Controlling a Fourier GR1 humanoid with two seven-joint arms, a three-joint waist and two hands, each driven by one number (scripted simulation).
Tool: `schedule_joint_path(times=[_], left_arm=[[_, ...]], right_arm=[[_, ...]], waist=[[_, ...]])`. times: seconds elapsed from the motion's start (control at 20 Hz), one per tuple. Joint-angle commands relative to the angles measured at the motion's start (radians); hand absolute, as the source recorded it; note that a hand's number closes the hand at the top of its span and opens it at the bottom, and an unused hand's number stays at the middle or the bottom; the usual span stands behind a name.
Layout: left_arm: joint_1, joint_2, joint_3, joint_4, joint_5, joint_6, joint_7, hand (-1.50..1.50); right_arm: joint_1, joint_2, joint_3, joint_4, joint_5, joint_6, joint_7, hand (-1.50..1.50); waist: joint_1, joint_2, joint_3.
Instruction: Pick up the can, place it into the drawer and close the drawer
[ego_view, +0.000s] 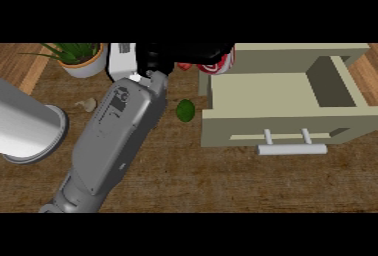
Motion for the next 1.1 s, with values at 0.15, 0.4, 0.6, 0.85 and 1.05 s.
schedule_joint_path(times=[0.15, 0.4, 0.6, 0.85, 1.05], left_arm=[[-0.170, 0.000, -0.011, 0.218, 0.074, 0.024, -0.080, 1.50], [-0.267, 0.000, -0.082, 0.303, 0.174, 0.095, -0.111, 1.50], [-0.300, 0.000, -0.092, 0.400, 0.220, 0.064, -0.158, 1.50], [-0.342, 0.000, -0.195, 0.474, 0.352, 0.143, -0.221, 1.50], [-0.391, 0.000, -0.168, 0.560, 0.347, 0.093, -0.222, 1.50]], right_arm=[[-0.046, -0.022, -0.010, 0.054, 0.026, 0.018, -0.008, -1.50], [-0.046, 0.009, 0.017, -0.034, 0.008, -0.028, 0.051, -1.50], [-0.012, 0.015, 0.016, -0.069, 0.000, -0.022, 0.042, -1.50], [-0.070, -0.030, 0.002, 0.026, 0.001, 0.006, 0.022, -1.50], [0.019, -0.038, -0.074, -0.002, -0.093, 0.045, 0.022, -1.50]], waist=[[-0.008, 0.004, 0.000], [-0.017, 0.004, 0.000], [-0.024, 0.004, 0.000], [-0.044, 0.008, 0.001], [-0.038, 0.005, 0.001]])
